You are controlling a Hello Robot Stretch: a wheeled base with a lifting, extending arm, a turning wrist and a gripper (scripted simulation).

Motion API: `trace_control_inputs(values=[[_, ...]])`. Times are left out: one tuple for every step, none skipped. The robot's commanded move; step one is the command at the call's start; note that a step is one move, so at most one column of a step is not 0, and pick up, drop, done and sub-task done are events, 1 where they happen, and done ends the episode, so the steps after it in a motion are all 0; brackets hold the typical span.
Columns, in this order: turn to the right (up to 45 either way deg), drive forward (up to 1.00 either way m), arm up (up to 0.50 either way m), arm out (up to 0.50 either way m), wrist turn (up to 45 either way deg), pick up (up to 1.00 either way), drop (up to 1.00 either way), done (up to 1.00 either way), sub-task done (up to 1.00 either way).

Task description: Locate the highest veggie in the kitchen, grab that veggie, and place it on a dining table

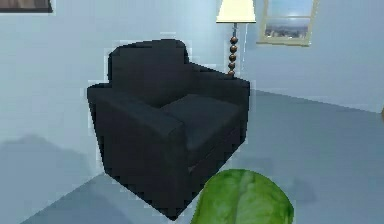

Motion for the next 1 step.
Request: trace_control_inputs(values=[[18.0,0.0,0.0,0.0,0.0,0.0,0.0,0.0,0.0]])
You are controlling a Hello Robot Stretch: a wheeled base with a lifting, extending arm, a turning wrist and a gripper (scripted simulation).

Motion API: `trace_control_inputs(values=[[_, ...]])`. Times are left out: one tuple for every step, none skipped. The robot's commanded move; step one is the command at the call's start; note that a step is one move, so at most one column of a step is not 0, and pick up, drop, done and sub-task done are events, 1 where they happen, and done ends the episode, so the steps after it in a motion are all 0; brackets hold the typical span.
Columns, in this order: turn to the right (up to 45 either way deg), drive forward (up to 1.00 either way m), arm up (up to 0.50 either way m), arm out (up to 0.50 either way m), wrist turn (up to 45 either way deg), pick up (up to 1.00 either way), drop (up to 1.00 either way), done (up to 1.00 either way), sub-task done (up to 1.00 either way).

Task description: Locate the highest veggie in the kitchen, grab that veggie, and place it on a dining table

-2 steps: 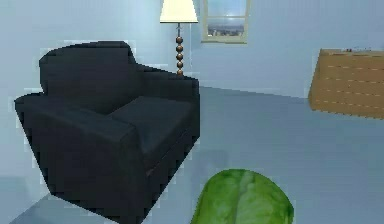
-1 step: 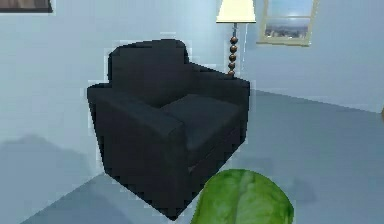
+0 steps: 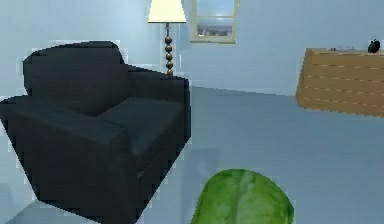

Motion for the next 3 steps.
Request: trace_control_inputs(values=[[-18.0,0.0,0.0,0.0,0.0,0.0,0.0,0.0,0.0],[12.0,0.0,0.0,0.0,0.0,0.0,0.0,0.0,0.0],[-45.0,0.0,0.0,0.0,0.0,0.0,0.0,0.0,0.0]])
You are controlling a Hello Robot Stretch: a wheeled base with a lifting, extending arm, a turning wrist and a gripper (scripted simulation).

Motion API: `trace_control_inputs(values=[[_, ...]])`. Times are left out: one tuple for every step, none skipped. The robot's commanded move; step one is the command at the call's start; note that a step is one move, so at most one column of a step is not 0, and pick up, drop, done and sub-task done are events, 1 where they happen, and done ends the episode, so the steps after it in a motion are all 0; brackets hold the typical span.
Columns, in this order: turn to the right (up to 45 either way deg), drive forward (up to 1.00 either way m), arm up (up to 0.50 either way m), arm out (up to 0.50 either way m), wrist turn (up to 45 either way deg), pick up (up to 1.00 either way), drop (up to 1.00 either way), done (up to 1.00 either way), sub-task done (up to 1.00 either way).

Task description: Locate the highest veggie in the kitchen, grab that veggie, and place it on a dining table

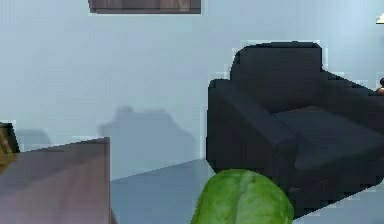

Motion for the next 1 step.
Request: trace_control_inputs(values=[[-45.0,0.0,0.0,0.0,0.0,0.0,0.0,0.0,0.0]])
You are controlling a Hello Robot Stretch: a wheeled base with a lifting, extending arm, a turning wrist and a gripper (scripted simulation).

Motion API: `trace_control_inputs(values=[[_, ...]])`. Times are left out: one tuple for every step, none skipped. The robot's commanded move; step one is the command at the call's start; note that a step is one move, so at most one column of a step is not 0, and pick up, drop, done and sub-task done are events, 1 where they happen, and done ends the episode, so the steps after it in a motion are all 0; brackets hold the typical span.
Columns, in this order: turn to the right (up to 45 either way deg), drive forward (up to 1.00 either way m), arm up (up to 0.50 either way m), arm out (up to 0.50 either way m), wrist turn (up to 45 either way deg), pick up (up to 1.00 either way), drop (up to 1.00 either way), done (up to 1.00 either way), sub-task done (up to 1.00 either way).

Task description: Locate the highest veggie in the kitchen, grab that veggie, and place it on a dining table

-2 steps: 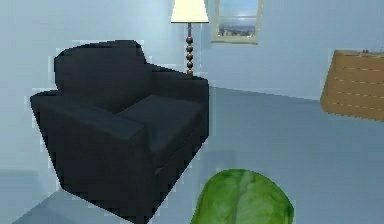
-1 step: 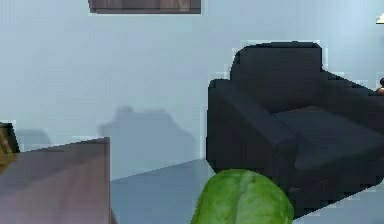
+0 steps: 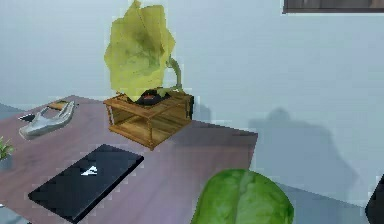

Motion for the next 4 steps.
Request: trace_control_inputs(values=[[-15.0,0.0,0.0,0.0,0.0,0.0,0.0,0.0,0.0],[0.0,0.05,0.0,0.0,0.0,0.0,0.0,0.0,0.0],[-45.0,0.0,0.0,0.0,0.0,0.0,0.0,0.0,0.0],[-45.0,0.0,0.0,0.0,0.0,0.0,0.0,0.0,0.0]])
